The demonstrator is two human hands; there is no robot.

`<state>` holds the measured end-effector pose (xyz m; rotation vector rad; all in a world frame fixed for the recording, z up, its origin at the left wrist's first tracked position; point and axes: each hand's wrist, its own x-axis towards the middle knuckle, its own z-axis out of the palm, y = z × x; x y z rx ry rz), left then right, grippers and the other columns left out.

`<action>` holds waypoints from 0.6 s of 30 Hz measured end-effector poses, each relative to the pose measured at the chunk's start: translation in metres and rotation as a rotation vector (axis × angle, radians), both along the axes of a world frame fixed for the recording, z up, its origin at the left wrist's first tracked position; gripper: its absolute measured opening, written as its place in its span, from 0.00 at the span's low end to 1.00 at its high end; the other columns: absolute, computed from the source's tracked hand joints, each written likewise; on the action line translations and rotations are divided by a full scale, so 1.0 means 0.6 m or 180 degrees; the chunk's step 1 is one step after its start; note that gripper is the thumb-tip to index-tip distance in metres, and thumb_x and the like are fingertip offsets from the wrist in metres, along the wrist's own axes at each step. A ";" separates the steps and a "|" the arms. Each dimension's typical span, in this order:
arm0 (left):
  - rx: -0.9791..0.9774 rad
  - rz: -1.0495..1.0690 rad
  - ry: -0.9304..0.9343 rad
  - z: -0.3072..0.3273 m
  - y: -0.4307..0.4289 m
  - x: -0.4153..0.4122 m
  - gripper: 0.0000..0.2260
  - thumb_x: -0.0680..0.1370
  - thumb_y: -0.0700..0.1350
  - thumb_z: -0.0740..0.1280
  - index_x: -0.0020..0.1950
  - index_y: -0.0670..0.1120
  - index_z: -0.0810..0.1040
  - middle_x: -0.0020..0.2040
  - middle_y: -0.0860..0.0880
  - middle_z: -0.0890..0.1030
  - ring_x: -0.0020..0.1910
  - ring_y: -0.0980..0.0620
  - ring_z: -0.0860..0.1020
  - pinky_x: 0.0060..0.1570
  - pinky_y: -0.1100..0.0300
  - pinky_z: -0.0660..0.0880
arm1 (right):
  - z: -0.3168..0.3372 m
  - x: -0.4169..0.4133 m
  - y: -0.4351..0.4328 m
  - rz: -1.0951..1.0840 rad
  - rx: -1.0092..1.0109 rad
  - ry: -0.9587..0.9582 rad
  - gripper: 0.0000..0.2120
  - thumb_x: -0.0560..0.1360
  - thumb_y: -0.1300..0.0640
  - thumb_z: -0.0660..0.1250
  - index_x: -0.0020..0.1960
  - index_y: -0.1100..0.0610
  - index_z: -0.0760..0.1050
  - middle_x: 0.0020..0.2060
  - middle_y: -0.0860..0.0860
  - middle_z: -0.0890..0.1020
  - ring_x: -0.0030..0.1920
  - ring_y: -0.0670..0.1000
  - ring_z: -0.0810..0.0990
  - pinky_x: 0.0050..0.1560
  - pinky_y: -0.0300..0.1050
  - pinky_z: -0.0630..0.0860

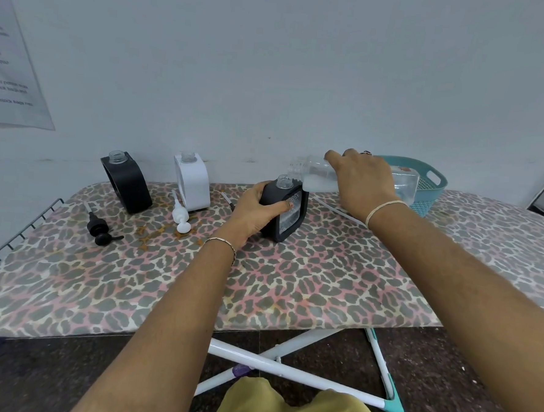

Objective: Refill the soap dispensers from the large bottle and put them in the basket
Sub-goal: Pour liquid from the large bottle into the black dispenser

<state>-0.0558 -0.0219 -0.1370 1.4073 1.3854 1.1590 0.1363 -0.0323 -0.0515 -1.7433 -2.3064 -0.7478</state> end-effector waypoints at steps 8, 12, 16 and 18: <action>-0.0002 0.0008 0.0003 -0.001 0.000 -0.001 0.26 0.70 0.44 0.76 0.67 0.47 0.73 0.58 0.51 0.81 0.56 0.51 0.80 0.60 0.52 0.76 | 0.003 0.000 -0.001 0.0007 0.0028 -0.0022 0.25 0.71 0.68 0.65 0.65 0.54 0.66 0.49 0.55 0.77 0.46 0.57 0.78 0.38 0.46 0.66; -0.0005 -0.0002 -0.0027 0.002 -0.001 0.001 0.26 0.71 0.43 0.75 0.67 0.47 0.73 0.59 0.50 0.80 0.56 0.51 0.79 0.59 0.54 0.76 | 0.003 0.000 -0.001 0.0006 0.0032 -0.0012 0.25 0.71 0.68 0.65 0.65 0.54 0.66 0.49 0.55 0.77 0.46 0.57 0.78 0.38 0.46 0.67; -0.0009 0.0001 -0.0014 0.001 -0.002 0.000 0.26 0.71 0.43 0.75 0.67 0.47 0.73 0.59 0.50 0.81 0.56 0.51 0.80 0.58 0.54 0.76 | 0.000 -0.001 0.000 0.0014 0.0013 0.0009 0.25 0.71 0.68 0.65 0.65 0.54 0.66 0.49 0.55 0.77 0.46 0.57 0.78 0.38 0.47 0.67; -0.0016 0.0002 -0.0019 0.000 -0.002 0.000 0.26 0.71 0.44 0.75 0.67 0.47 0.73 0.59 0.50 0.81 0.56 0.51 0.80 0.59 0.54 0.76 | -0.002 0.001 0.001 -0.0001 -0.0013 0.0059 0.25 0.71 0.68 0.64 0.65 0.54 0.66 0.49 0.55 0.77 0.46 0.58 0.78 0.38 0.47 0.67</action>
